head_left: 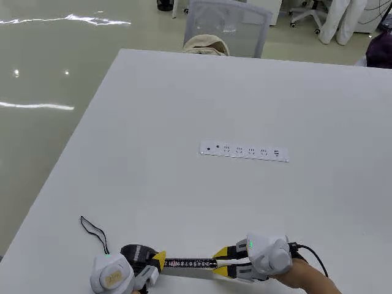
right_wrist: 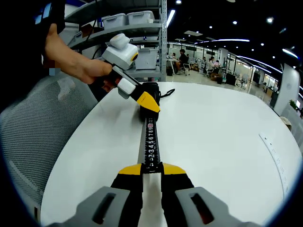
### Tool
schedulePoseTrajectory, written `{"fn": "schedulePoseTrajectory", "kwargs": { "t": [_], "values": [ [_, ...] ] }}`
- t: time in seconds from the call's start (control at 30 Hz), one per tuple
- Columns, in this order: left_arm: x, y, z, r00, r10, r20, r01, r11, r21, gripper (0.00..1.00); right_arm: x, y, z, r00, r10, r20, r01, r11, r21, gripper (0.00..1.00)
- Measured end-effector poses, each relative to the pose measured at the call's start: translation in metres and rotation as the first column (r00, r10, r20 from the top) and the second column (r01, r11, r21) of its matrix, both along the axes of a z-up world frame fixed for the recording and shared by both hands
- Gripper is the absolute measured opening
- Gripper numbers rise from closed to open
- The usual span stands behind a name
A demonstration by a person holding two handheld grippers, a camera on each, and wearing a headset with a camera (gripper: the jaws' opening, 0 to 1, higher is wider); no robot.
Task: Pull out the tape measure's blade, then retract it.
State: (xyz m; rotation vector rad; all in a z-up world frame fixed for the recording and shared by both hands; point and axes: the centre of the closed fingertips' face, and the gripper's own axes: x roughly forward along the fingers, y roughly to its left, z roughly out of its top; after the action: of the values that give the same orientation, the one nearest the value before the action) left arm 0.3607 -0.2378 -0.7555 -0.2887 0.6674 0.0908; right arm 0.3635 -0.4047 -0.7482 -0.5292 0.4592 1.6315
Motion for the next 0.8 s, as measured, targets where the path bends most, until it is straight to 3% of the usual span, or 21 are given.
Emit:
{"fn": "schedulePoseTrajectory", "kwargs": {
  "t": [0.8],
  "values": [
    [0.0, 0.0, 0.002, 1.0, 0.002, -0.001, -0.002, 1.0, -0.008, 0.64, -0.001, 0.014, -0.001, 1.0, 0.004, -0.003, -0.004, 1.0, 0.008, 0.12]
  ]
}}
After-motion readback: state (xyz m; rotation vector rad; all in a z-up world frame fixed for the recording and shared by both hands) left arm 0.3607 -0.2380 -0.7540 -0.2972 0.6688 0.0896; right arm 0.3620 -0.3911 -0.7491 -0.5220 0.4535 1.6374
